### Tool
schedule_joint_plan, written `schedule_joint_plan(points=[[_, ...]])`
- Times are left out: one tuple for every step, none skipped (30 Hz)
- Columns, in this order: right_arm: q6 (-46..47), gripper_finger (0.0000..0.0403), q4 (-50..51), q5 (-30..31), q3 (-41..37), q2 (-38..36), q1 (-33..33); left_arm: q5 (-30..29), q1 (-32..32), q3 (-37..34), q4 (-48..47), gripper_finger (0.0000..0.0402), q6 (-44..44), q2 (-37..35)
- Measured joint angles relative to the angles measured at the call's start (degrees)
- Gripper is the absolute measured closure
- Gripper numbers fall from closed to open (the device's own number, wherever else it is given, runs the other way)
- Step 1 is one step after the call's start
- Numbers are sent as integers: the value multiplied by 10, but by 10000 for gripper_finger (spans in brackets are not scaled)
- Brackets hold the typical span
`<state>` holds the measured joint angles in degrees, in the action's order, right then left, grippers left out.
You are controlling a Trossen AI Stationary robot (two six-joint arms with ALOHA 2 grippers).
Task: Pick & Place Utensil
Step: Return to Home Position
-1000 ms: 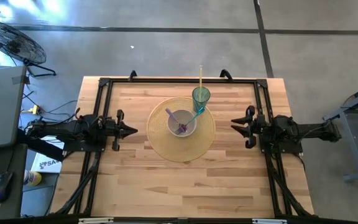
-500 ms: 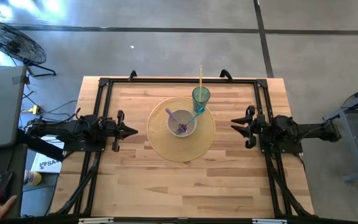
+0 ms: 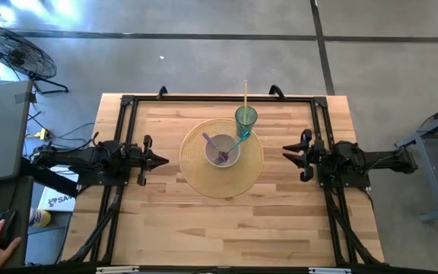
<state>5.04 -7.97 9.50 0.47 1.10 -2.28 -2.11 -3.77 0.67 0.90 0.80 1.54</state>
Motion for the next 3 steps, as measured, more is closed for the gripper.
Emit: schedule_joint_plan(points=[[0,288,0,0,0,0,0,0,0,0,0,401,0,0],[-1,288,0,0,0,0,0,0,0,0,0,401,0,0],[0,288,0,0,0,0,0,0,0,0,0,401,0,0]])
